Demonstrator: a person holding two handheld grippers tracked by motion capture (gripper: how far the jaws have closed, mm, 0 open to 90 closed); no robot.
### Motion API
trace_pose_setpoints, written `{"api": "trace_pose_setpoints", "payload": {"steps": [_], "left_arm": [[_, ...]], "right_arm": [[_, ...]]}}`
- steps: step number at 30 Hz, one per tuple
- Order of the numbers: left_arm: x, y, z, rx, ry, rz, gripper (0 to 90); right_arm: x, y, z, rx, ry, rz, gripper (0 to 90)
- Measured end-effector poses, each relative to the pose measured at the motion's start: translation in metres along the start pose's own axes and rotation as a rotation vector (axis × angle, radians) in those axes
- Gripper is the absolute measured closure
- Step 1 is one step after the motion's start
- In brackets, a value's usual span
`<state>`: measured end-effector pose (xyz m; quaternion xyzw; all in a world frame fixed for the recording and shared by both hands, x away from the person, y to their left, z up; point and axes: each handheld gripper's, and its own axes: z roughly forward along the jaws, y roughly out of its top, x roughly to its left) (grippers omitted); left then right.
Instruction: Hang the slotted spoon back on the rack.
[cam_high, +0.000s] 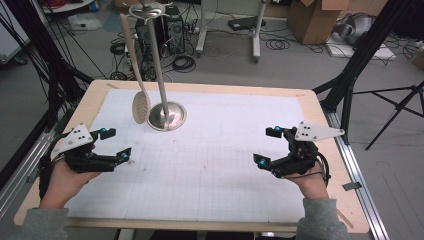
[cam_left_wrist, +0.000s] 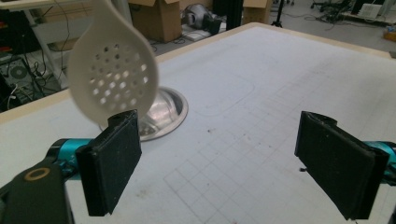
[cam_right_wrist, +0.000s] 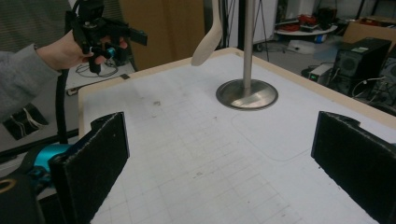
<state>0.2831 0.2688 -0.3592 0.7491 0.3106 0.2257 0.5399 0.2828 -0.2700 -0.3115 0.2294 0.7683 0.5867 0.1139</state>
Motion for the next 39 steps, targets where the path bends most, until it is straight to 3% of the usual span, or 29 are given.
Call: {"api": "trace_pose_setpoints", "payload": {"steps": [4,11,15,18,23,27,29,34,39], "left_arm": [[0.002,-0.004,-0.002,0.003,0.008,0.0,15.0],[0.001,-0.001,-0.016,-0.065,-0.012,-0.017,14.9],[0.005,-0.005,-0.025,-0.063,0.024,-0.044,15.0],[0.008,-0.005,-0.029,-0.08,0.023,-0.064,15.0],[0.008,-0.006,-0.03,-0.091,0.028,-0.039,15.0],[0.007,-0.008,-0.026,-0.093,0.032,-0.037,15.0],[0.008,-0.009,-0.023,-0.086,0.036,-0.026,15.0],[0.012,-0.013,-0.021,-0.094,0.072,-0.039,15.0],[0.015,-0.022,-0.021,-0.071,0.103,-0.04,14.9]], "right_arm": [[0.001,-0.003,0.002,-0.034,-0.036,0.01,2.8],[-0.004,-0.011,0.001,-0.03,-0.063,0.033,2.8],[-0.007,-0.015,-0.003,-0.046,-0.098,0.045,2.8],[-0.008,-0.02,-0.007,-0.059,-0.142,0.05,2.8],[-0.015,-0.035,-0.017,-0.079,-0.205,0.081,2.7],[-0.022,-0.052,-0.027,-0.088,-0.279,0.076,2.7],[-0.027,-0.064,-0.035,-0.108,-0.32,0.104,2.7],[-0.031,-0.081,-0.052,-0.13,-0.371,0.136,2.8],[-0.031,-0.082,-0.062,-0.168,-0.396,0.141,2.8]]}}
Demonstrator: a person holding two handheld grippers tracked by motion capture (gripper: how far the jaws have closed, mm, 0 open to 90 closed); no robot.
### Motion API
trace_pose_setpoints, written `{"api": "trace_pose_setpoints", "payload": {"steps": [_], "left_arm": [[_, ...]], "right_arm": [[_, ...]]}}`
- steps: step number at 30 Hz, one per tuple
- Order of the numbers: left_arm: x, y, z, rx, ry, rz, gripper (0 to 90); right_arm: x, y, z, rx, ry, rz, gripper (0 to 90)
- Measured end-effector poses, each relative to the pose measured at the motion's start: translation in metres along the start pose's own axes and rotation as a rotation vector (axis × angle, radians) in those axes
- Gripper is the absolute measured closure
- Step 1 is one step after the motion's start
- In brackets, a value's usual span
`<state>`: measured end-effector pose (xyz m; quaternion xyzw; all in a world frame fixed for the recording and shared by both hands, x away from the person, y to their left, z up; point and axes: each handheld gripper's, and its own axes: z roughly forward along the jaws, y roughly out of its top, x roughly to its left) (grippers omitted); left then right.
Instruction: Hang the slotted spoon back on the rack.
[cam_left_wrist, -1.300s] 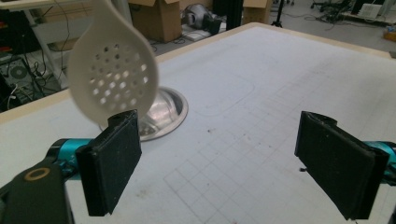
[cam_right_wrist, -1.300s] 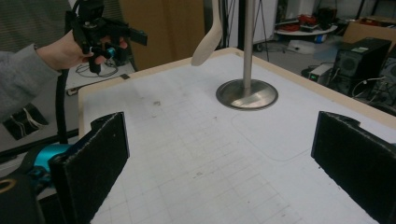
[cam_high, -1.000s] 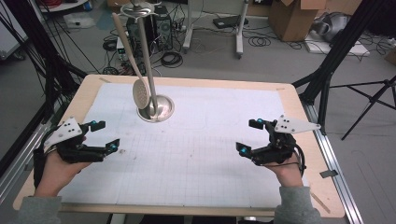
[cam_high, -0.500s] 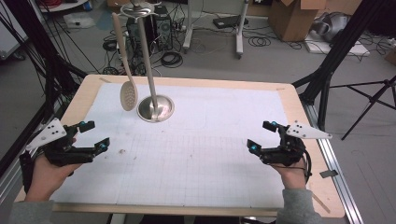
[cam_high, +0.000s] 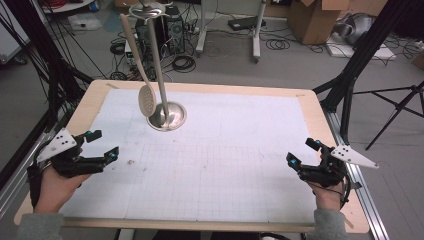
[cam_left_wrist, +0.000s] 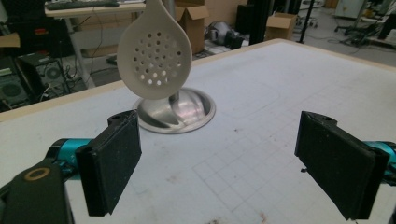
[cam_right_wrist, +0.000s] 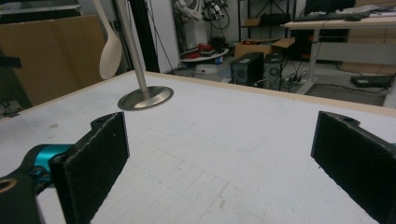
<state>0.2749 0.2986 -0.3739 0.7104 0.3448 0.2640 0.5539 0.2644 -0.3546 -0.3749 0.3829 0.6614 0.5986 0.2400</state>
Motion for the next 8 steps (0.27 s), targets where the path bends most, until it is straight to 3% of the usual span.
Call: {"api": "trace_pose_setpoints", "payload": {"steps": [8], "left_arm": [[0.005,-0.009,0.001,0.02,0.014,-0.014,14.9]], "right_arm": [[0.008,0.0,0.013,0.076,0.025,-0.05,2.8]]}}
